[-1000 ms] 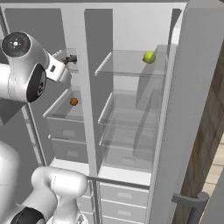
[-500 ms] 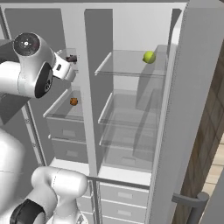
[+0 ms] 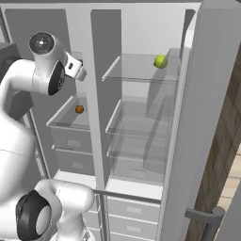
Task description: Pick up the frozen fish from the freezer, place it on any shelf in the fridge, and close the fridge and freezer doors when done.
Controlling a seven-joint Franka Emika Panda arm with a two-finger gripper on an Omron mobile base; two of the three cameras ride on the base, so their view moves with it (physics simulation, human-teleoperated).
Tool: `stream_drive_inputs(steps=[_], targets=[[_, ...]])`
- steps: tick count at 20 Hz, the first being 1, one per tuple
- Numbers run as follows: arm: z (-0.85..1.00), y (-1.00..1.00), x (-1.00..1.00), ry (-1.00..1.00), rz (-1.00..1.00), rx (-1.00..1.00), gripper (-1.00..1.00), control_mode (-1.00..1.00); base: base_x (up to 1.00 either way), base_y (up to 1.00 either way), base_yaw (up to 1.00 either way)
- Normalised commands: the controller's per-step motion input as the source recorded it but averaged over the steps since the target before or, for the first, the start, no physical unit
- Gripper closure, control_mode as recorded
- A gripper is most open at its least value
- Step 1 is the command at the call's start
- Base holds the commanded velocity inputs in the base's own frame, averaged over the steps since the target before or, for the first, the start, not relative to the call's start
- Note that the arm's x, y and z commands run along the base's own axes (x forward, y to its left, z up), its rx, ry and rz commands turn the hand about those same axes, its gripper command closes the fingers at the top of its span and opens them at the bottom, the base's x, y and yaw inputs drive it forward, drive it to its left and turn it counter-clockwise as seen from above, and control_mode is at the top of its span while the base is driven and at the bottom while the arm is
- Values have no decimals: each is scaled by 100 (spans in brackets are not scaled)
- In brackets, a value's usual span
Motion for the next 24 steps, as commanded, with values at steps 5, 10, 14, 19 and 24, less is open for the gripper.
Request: stream_drive_inputs(steps=[5, 10, 14, 19, 24], targets=[[0, 25, 62, 3, -2, 0, -100, -100, 0, 0, 0], [0, 11, 56, 3, -1, 0, -100, -100, 0, 0, 0], [0, 18, 40, 5, 0, 0, -100, -100, 0, 0, 0], [-2, 3, 35, 7, 0, 0, -100, -100, 0, 0, 0], [-2, 4, 38, 5, 0, 0, -100, -100, 0, 0, 0]])
